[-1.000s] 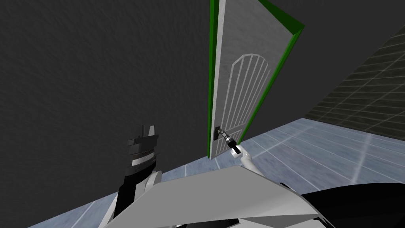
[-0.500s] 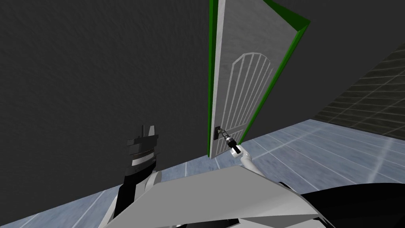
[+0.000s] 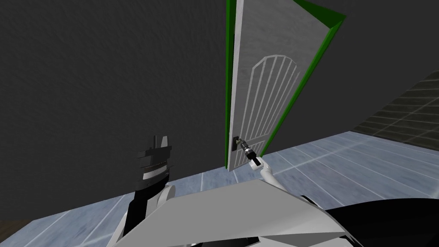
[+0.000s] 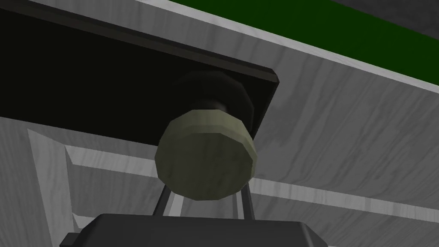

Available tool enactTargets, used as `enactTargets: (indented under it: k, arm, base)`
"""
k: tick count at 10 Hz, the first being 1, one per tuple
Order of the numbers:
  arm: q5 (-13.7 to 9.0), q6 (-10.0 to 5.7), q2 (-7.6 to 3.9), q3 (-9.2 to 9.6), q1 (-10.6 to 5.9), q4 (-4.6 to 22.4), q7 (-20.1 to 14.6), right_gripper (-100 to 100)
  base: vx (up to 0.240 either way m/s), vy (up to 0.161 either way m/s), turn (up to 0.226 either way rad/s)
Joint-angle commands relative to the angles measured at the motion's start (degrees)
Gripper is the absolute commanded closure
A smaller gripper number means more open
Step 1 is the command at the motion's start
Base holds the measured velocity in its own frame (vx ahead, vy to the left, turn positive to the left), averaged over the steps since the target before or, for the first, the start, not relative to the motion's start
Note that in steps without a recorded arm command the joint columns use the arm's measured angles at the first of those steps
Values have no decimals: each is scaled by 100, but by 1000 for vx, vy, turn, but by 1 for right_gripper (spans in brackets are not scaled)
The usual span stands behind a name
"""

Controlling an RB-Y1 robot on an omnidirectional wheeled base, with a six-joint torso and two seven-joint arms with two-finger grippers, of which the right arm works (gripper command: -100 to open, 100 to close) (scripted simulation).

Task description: Pull the door open

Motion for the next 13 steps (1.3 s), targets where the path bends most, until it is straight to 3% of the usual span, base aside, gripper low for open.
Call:
enactTargets:
  k: [1,2,3,5,6,8,11,13]
  arm:
    - [-87,-25,38,78,-18,-83,-162,100]
    - [-276,15,28,116,-33,-72,-375,100]
    - [-276,15,28,116,-33,-72,-395,100]
    - [-655,95,10,192,-62,-50,-764,100]
    - [-655,95,10,192,-62,-50,-862,100]
    - [-1034,176,-9,268,-92,-28,-1227,100]
    - [-1223,216,-18,305,-107,-17,-1562,100]
    - [-1597,295,-36,380,-136,4,-1926,100]
  base:
    - [-45,-40,52]
    - [-55,-39,82]
    - [-41,-38,52]
    - [-67,-46,123]
    - [-65,-43,68]
    - [-71,-50,144]
    - [-56,-39,69]
    - [-64,-39,108]
